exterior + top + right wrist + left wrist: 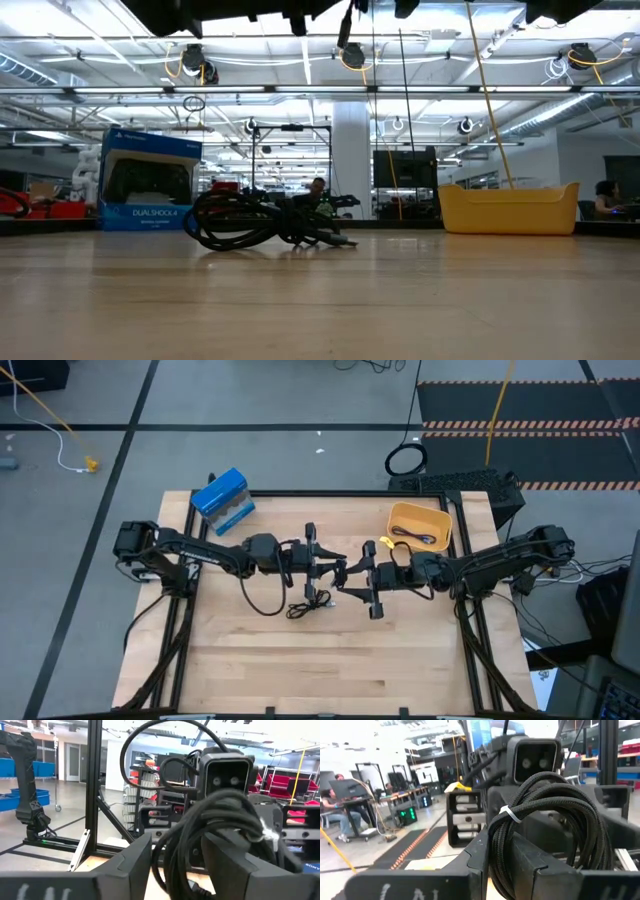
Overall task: Pick and place USB-C Cables
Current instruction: Put the bottom charger cable into the yellow bin
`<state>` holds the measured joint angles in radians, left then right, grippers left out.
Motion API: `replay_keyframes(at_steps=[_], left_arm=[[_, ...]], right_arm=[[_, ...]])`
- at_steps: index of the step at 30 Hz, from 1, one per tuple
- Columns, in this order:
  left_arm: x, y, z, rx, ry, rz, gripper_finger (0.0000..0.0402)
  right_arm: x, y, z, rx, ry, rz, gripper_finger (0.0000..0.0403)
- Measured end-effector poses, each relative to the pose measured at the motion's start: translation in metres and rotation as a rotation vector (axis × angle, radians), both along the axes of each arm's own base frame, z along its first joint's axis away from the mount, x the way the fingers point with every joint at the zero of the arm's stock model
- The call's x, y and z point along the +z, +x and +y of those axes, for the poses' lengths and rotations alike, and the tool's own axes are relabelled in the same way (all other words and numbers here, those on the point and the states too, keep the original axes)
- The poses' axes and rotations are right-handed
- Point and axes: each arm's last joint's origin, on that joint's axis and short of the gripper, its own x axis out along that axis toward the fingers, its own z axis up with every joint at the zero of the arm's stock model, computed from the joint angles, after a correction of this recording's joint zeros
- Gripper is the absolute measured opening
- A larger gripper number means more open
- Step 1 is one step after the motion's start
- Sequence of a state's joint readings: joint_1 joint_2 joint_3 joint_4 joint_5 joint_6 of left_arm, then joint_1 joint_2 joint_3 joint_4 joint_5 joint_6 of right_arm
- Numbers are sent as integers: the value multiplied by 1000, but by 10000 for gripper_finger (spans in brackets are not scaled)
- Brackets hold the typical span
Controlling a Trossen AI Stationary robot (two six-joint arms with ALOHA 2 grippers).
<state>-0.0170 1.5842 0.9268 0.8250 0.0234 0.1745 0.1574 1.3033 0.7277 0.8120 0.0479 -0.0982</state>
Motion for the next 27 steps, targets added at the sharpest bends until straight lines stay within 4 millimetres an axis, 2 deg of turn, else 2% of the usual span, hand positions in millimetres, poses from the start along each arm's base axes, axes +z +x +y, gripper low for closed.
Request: replay_keyframes(at_steps=[14, 18, 27], left_arm=[[0, 1, 1, -1, -20, -5, 57], [-1, 1, 0, -9, -35, -1, 71], [2, -2, -2, -21, -79, 9, 135]], right_arm=[[0, 0, 0, -3, 3, 3, 25], [0, 0, 0, -3, 3, 4, 15], [0, 0, 0, -2, 7, 2, 21]])
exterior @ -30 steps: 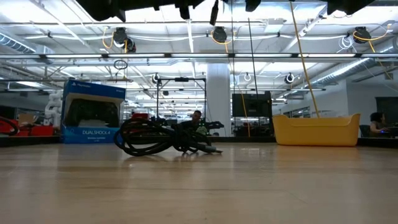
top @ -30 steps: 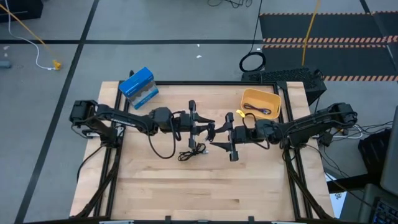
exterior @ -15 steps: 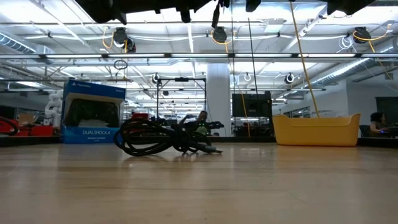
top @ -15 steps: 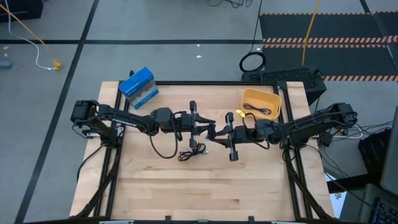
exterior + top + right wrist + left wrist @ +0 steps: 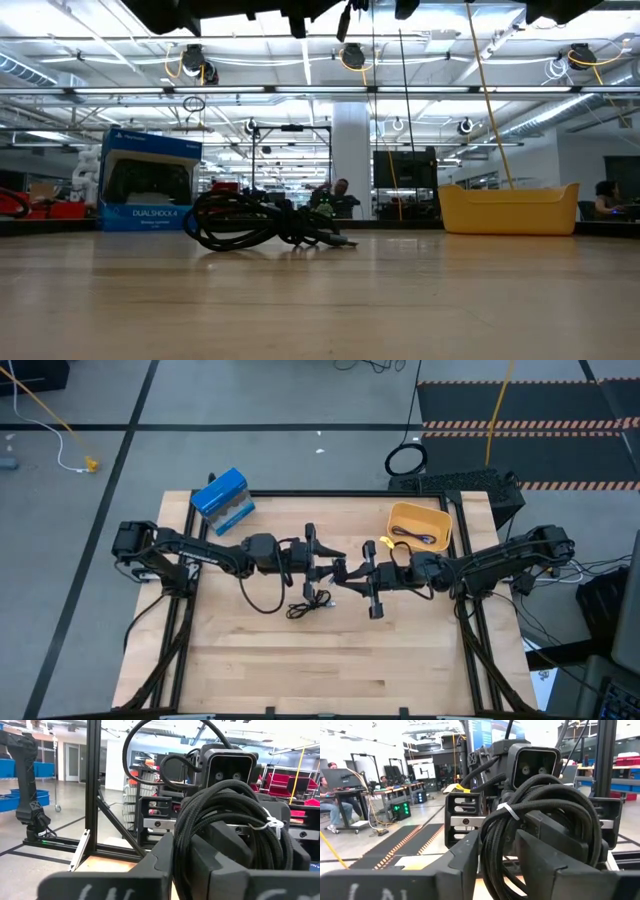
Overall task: Pick and place USB-C Cables
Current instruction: Put the bottom charger cable into the yellow bin
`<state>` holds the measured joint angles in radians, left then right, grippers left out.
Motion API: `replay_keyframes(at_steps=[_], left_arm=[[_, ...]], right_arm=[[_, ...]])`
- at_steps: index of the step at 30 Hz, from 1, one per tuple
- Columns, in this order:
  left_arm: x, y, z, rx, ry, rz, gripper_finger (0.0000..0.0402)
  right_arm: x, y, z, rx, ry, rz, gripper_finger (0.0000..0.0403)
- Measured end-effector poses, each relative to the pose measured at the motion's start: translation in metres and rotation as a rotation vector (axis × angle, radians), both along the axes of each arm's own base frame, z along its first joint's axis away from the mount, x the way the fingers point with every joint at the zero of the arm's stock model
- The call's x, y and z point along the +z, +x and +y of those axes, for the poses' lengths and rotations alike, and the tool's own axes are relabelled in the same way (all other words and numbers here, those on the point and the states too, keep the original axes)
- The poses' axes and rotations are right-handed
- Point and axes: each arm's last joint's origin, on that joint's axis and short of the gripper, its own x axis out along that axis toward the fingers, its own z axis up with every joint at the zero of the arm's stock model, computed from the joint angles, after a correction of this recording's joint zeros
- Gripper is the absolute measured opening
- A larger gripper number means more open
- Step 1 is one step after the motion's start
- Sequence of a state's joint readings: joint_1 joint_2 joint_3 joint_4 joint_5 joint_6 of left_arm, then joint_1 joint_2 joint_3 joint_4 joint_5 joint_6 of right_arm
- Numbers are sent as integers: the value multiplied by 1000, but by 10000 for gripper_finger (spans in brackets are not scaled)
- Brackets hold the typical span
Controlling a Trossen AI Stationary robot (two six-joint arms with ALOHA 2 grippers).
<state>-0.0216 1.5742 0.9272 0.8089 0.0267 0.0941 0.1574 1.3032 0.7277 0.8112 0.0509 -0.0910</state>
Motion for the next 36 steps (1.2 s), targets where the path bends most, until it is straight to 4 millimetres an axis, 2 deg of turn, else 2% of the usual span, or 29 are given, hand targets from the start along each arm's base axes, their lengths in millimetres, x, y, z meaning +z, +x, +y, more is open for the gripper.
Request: replay_keyframes(at_steps=[5, 12, 20, 28, 36], left_arm=[[-3, 0, 0, 0, 2, 43, 153], [17, -20, 1, -5, -25, 101, 154], [39, -54, -3, -20, -42, 206, 155], [62, -91, -9, -32, -41, 218, 154], [76, -130, -15, 4, -16, 261, 154]], right_arm=[[1, -1, 0, 1, 6, -3, 19], [1, -1, 0, 3, 19, -1, 20], [1, -1, 0, 3, 19, -1, 20], [1, -1, 0, 4, 19, 1, 20], [3, -5, -1, 4, 23, 25, 20]])
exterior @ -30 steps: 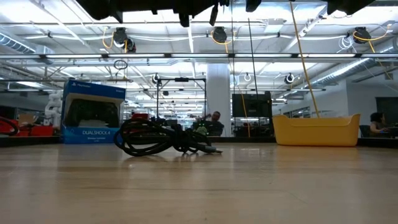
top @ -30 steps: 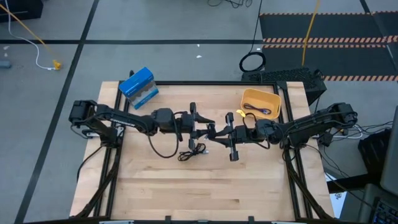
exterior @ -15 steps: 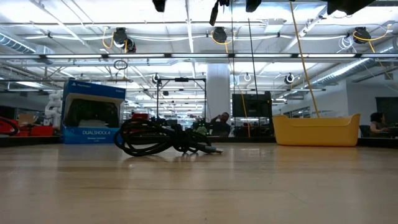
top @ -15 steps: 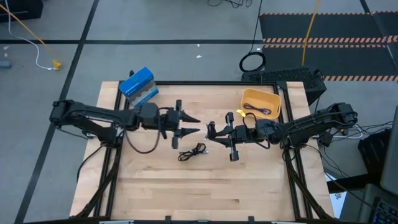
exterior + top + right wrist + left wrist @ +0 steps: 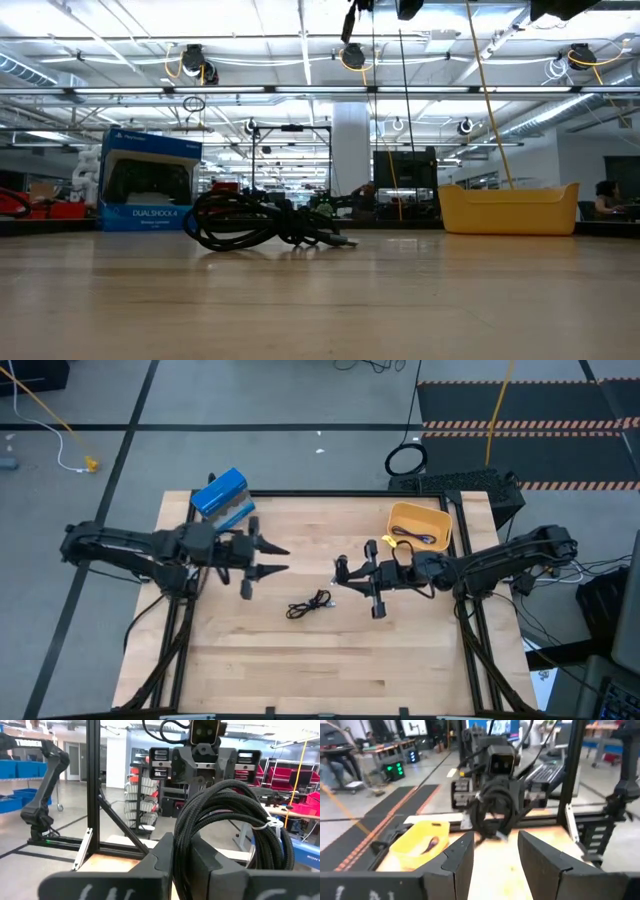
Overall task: Pick and place USB-C Cables
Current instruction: Put the bottom charger cable into the yellow bin
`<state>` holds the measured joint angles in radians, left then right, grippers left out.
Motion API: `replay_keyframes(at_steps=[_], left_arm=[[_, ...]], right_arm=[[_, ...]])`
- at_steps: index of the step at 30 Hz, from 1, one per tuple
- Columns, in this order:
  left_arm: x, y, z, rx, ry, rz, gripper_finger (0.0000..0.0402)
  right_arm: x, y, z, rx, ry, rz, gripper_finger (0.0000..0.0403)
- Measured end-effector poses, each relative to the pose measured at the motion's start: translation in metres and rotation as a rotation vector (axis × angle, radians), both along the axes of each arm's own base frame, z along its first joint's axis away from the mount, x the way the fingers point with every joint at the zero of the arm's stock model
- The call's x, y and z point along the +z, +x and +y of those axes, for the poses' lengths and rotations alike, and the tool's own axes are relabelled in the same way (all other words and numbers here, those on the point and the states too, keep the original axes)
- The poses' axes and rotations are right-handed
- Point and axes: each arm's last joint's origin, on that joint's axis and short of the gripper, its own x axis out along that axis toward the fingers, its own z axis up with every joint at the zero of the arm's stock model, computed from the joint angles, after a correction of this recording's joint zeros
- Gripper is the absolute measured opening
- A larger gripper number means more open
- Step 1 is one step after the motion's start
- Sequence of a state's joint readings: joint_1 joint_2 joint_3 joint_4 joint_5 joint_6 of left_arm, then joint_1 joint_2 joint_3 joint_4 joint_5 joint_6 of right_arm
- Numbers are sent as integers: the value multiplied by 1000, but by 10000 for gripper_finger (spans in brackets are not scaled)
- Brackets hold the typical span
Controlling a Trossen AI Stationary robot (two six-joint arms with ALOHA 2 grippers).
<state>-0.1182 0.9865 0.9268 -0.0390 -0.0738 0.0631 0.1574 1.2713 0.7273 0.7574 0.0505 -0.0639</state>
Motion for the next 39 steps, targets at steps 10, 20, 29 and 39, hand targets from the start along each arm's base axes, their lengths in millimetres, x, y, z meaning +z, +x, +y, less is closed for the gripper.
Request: replay_keyframes(at_steps=[10, 20, 29, 39], left_arm=[[8, -43, -10, 59, 46, 26, 154], [9, -62, -9, 73, 94, -60, 74], [10, -67, -8, 70, 126, -65, 15], [13, -67, -8, 71, 166, -102, 19]], right_arm=[[9, -14, -2, 1, -7, 40, 20], [23, -31, -15, -39, -11, 40, 20], [64, -65, -42, -151, -15, 192, 20], [99, -101, -52, -218, 93, 414, 20]])
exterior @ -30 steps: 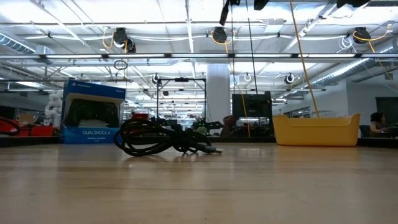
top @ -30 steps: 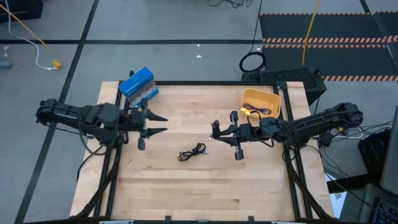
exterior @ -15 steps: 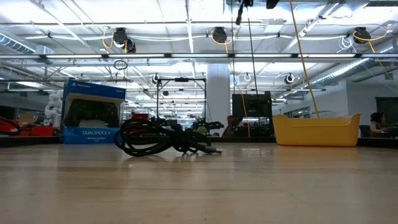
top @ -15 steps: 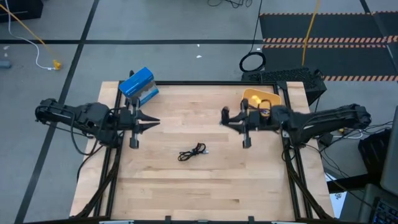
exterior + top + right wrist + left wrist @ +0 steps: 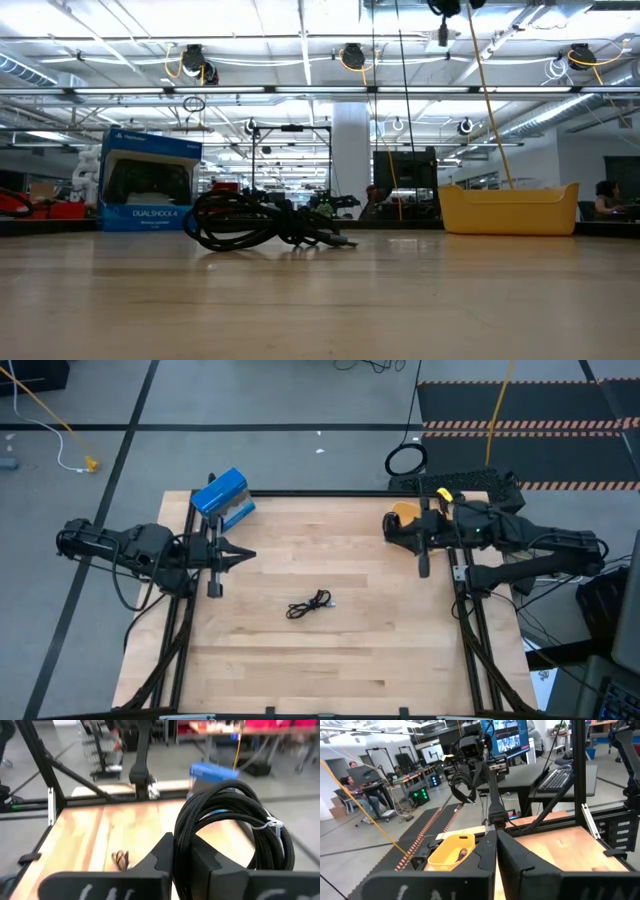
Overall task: Pick and place USB-C Cables
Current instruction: Put the bottom charger cable into the yellow bin
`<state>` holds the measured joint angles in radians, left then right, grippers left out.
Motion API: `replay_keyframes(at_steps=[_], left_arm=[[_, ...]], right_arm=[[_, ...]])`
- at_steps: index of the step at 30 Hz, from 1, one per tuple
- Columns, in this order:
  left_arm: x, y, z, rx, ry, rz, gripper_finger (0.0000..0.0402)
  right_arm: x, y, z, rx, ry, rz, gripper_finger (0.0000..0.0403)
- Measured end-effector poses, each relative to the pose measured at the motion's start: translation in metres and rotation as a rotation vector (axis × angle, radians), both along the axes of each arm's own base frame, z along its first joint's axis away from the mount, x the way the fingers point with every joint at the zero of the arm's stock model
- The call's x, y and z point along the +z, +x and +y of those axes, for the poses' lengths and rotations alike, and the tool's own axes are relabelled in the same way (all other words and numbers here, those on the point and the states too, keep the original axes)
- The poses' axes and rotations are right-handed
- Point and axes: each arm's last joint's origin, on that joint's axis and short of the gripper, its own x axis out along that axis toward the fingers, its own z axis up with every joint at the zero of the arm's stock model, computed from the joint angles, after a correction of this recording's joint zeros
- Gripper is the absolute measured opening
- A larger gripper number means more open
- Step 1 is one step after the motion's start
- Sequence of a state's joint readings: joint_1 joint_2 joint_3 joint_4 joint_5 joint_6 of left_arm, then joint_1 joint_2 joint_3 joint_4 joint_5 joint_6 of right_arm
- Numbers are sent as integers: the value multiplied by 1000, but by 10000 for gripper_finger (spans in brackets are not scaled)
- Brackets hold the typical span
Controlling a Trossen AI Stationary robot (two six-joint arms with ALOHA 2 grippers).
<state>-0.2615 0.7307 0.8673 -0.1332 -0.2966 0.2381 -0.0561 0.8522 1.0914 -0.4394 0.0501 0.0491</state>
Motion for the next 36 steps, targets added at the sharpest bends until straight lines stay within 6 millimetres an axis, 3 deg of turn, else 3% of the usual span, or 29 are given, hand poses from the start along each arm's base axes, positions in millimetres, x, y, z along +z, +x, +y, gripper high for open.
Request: replay_keyframes(at_steps=[13, 24, 29, 36], left_arm=[[-7, 11, -3, 0, -25, 54, 35], [-7, 16, -4, -2, -22, 43, 35], [-6, 16, -4, -2, -25, 30, 35], [-6, 16, -4, -2, -27, 29, 35]], right_arm=[[32, -28, 1, -49, 120, 121, 20], [55, -55, 0, -135, 92, 306, 20], [66, -52, -4, -186, 84, 445, 20], [69, -31, -11, -245, 130, 709, 20]])
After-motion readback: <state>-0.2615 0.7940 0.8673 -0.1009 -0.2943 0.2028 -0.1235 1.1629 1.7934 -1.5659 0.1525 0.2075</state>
